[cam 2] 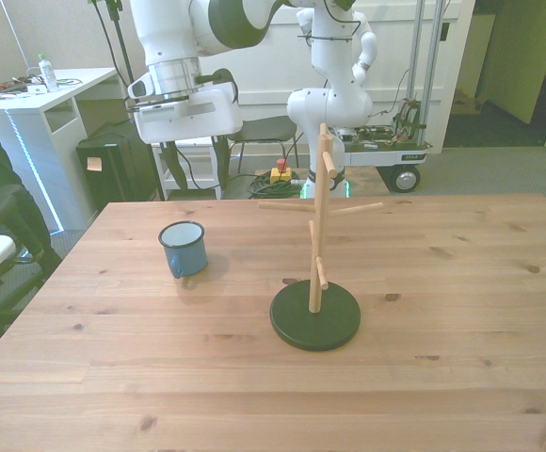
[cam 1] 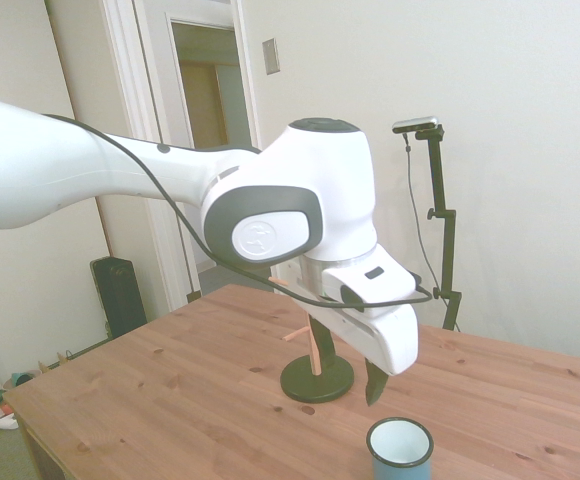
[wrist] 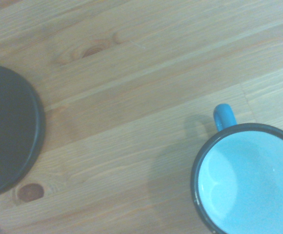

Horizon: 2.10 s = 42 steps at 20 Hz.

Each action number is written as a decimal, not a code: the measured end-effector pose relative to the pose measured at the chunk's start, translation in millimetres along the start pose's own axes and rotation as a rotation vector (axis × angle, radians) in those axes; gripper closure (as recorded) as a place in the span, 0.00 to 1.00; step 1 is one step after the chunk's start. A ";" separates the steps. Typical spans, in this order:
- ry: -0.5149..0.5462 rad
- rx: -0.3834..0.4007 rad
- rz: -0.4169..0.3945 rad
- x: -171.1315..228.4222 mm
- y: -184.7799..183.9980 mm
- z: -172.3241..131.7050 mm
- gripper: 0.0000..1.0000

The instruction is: Hang the mug

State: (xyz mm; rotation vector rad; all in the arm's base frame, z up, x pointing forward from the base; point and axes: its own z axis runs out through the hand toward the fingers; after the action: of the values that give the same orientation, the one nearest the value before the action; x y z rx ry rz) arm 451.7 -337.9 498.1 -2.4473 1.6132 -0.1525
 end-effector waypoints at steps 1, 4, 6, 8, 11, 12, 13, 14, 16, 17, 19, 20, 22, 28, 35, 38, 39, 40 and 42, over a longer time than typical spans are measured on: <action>-0.004 -0.002 0.010 7.4 2.0 2.9 0.00; -0.015 -0.004 0.035 26.3 10.7 5.4 0.00; -0.017 -0.009 0.052 35.5 18.2 4.5 0.00; -0.016 -0.012 0.067 43.2 26.7 4.5 0.00; -0.022 -0.017 0.085 52.1 36.3 10.0 0.00; -0.027 -0.017 0.088 54.3 37.7 13.9 0.00; -0.033 -0.020 0.090 55.9 37.6 18.5 0.00; -0.038 -0.025 0.091 57.5 37.0 23.6 0.00; -0.047 -0.036 0.088 59.6 33.9 33.5 0.00; -0.050 -0.041 0.087 60.9 32.4 37.3 0.00; -0.054 -0.049 0.088 63.8 31.5 43.5 0.00; -0.056 -0.052 0.090 65.3 31.7 46.1 0.00; -0.060 -0.060 0.093 67.6 32.7 52.3 0.00; -0.076 -0.082 0.089 70.4 29.1 74.8 0.00; -0.090 -0.103 0.078 73.8 20.8 95.7 0.00; -0.096 -0.117 0.080 78.3 21.0 107.0 0.00; -0.097 -0.120 0.081 79.6 20.8 109.8 1.00; -0.096 -0.122 0.081 80.7 20.6 112.2 1.00; -0.084 -0.121 0.079 82.4 19.8 114.8 1.00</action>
State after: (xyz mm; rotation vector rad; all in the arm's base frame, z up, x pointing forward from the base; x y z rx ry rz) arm 489.5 -407.9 379.7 -2.4354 1.7265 0.0610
